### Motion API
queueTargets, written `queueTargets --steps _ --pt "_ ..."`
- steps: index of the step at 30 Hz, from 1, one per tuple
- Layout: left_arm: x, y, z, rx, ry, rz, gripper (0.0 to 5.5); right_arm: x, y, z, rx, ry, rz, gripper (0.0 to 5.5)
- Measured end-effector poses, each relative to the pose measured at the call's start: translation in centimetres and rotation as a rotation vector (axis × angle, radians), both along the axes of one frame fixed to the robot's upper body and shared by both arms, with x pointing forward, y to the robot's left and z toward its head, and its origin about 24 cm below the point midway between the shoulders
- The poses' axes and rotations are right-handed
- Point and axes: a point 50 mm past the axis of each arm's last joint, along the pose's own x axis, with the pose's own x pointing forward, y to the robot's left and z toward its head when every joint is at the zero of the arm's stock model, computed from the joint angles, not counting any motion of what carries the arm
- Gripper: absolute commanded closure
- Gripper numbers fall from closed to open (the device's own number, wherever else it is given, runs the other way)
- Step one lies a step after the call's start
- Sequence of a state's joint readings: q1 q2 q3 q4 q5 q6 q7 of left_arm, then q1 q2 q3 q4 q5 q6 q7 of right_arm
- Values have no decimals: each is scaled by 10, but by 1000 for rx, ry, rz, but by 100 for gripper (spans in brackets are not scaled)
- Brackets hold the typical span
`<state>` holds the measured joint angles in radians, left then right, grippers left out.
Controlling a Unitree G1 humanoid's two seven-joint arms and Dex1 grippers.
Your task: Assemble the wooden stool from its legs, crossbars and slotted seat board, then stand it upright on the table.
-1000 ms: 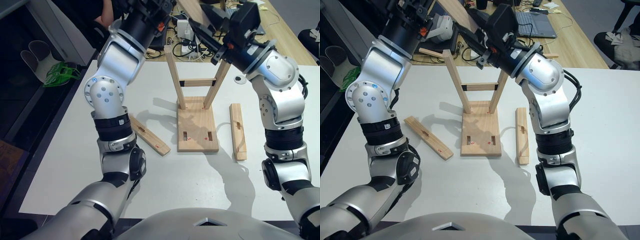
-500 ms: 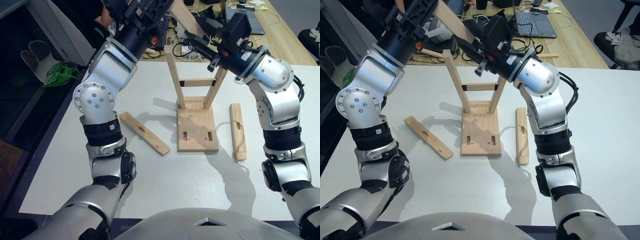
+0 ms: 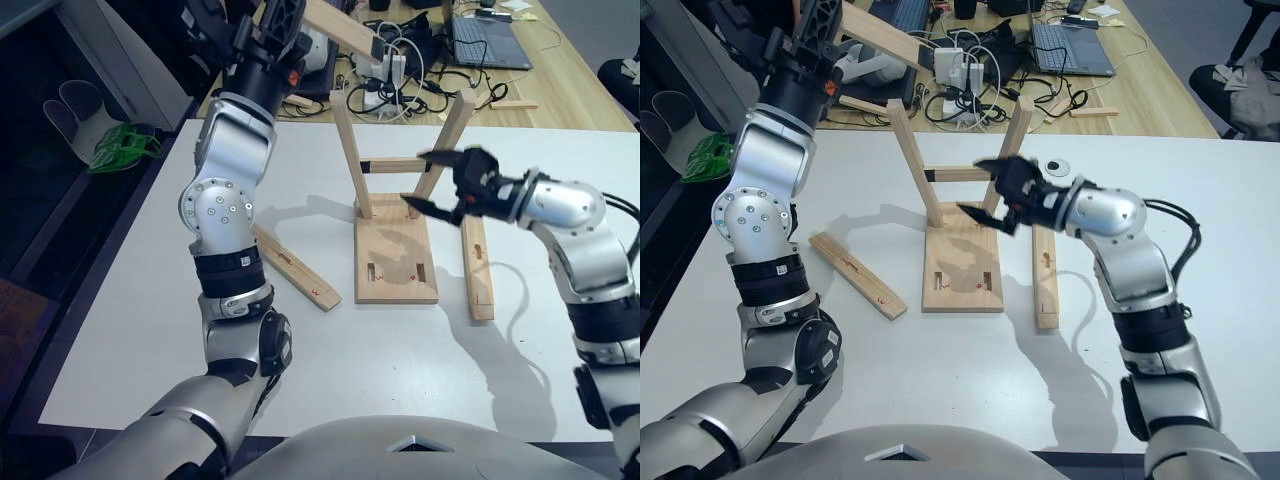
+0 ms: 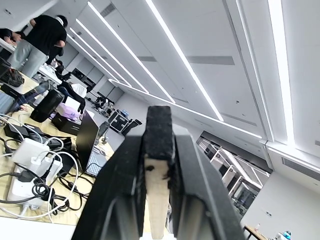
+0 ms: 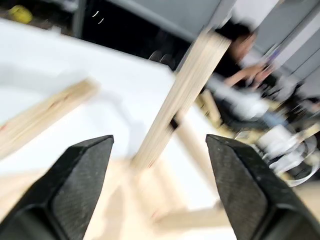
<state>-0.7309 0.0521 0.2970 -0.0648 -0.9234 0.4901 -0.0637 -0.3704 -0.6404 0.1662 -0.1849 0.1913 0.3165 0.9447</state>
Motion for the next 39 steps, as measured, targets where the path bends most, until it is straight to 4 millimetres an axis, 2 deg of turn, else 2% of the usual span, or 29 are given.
queueTargets --steps 2,4,6,7,12,16,19,25,30,32,34,37,39 --pt "-2 4 -1 6 -7 9 509 -19 -26 -16 -122 144 15 277" --pt "-5 11 -4 13 -11 27 509 -40 -59 -43 -316 314 -3 314" --pt "-6 12 -7 15 -9 36 509 -56 -70 -62 -445 407 23 342" --pt "-6 12 -7 16 -10 40 509 -59 -68 -68 -476 423 40 366" --pt "-10 5 -5 21 -23 37 509 -65 -29 -83 -554 393 179 438" --pt "-12 2 -9 16 -4 39 509 -65 -21 -82 -619 355 209 503" --pt "-15 3 -13 22 13 48 509 -60 -4 -84 -618 294 206 549" --pt "-15 4 -15 22 26 57 509 -26 36 -94 -525 152 127 550" --pt "-14 4 -15 23 28 58 509 -13 61 -93 -397 113 87 550" --pt "-14 4 -15 23 29 58 509 -6 57 -80 -328 103 54 550" --pt "-14 4 -15 24 28 58 509 3 45 -63 -305 63 9 550" --pt "-15 6 -16 24 31 62 509 8 5 -45 -370 46 -59 550" --pt "-15 6 -18 24 39 66 509 5 -16 -47 -445 76 -77 550"
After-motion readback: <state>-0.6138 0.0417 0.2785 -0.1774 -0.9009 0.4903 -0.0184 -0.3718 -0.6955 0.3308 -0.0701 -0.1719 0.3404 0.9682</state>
